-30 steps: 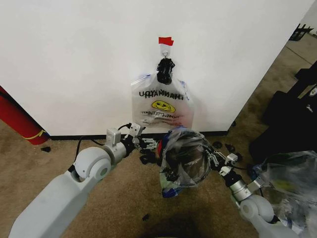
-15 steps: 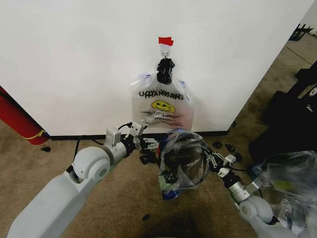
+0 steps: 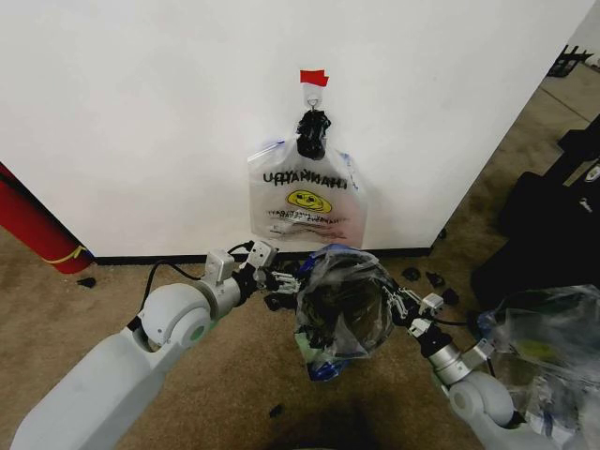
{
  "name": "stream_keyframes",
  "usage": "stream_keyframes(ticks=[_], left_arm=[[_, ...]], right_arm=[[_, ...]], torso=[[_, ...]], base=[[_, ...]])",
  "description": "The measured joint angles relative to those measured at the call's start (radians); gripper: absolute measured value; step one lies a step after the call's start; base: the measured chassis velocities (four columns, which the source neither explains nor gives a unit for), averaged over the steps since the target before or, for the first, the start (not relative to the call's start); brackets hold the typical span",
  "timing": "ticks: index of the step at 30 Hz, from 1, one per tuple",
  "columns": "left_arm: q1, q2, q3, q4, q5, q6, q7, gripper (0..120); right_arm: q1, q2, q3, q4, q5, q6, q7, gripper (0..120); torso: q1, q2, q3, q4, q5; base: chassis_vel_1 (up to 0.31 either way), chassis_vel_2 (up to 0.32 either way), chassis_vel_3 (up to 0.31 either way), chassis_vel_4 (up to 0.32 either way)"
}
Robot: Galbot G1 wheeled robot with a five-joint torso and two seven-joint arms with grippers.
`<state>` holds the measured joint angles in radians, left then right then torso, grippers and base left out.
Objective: Pick up the garbage bag from the wall and place it over the trash bin.
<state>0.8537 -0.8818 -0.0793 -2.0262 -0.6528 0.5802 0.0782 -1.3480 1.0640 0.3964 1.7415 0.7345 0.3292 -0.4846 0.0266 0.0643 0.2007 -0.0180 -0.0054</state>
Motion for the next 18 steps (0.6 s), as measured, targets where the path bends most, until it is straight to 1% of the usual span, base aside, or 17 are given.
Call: stream_keyframes(ticks=[6,14,18], left_arm=[[-0.006,0.001,-0.006,0.0,-0.012,-0.003,0.002,100],[-0.012,0.005,0.012,0.023,0.005,0.003,0.035,100],[-0.03,-0.001,0.024,0.06,0.028,0.002,0.052,100]], right_arm=[[-0.009,0.005,0.003,0.001,-0.01,0.0,-0.003,1],[-0.005,0.009,0.004,0.001,-0.016,0.001,-0.032,1],[-0.004,0.009,0.024,0.001,-0.012,0.009,-0.105,1]], torso=[[0.0,0.0,0.0,-0.0003,0.0],[0.0,0.0,0.0,-0.0001,0.0],[0.0,0.0,0.0,-0.0001,0.0]], base=[[0.0,0.0,0.0,0.0],[0.0,0.0,0.0,0.0],[0.0,0.0,0.0,0.0]])
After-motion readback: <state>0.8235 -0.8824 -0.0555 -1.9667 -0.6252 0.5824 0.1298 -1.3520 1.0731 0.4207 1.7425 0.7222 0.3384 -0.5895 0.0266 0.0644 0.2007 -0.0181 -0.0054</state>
